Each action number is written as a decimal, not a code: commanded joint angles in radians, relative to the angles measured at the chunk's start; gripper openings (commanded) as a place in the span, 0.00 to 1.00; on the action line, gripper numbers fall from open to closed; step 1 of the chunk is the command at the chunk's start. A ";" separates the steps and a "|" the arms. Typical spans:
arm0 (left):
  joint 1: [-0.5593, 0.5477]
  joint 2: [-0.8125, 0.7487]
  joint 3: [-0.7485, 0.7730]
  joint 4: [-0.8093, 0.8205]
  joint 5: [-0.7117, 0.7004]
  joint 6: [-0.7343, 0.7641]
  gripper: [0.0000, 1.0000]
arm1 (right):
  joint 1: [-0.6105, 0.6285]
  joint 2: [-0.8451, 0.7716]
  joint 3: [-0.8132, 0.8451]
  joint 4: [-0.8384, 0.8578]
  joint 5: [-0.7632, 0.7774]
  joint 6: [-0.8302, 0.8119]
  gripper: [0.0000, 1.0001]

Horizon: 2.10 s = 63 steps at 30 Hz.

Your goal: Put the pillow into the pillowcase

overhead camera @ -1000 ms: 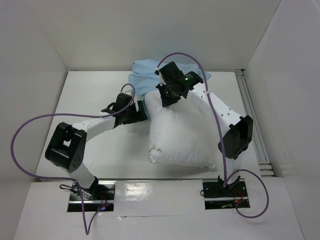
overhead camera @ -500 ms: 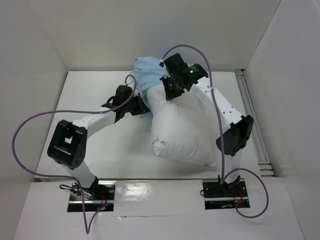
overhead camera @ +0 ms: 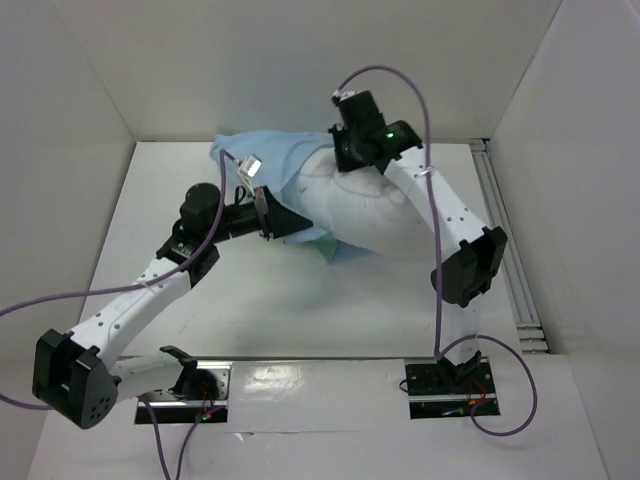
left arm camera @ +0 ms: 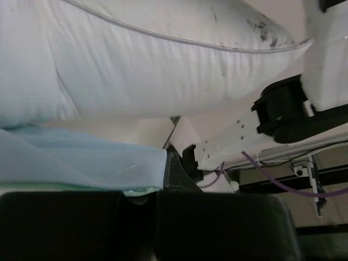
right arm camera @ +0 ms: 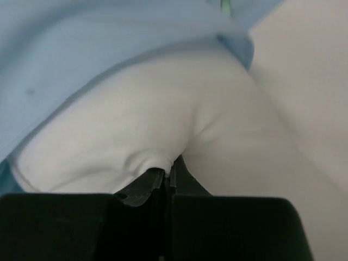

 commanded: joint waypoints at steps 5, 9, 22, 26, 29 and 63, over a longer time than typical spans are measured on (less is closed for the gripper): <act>-0.003 -0.019 -0.175 0.155 0.134 -0.126 0.00 | 0.019 0.082 -0.150 0.234 0.007 0.114 0.00; -0.003 0.117 -0.039 0.188 0.143 -0.106 0.00 | -0.013 0.034 0.041 0.244 0.102 0.143 0.00; -0.114 0.133 0.054 0.354 0.226 -0.258 0.00 | 0.226 -0.318 -0.292 0.451 0.316 0.167 0.00; -0.133 -0.074 -0.236 0.298 0.177 -0.265 0.00 | 0.300 -0.364 -0.738 0.512 0.236 0.322 0.00; -0.142 -0.236 -0.247 -0.113 0.093 -0.096 0.13 | 0.333 -0.378 -0.802 0.527 0.216 0.359 0.00; -0.217 0.518 0.641 -0.974 -1.262 0.578 0.81 | 0.018 -1.046 -1.087 -0.284 0.086 1.038 1.00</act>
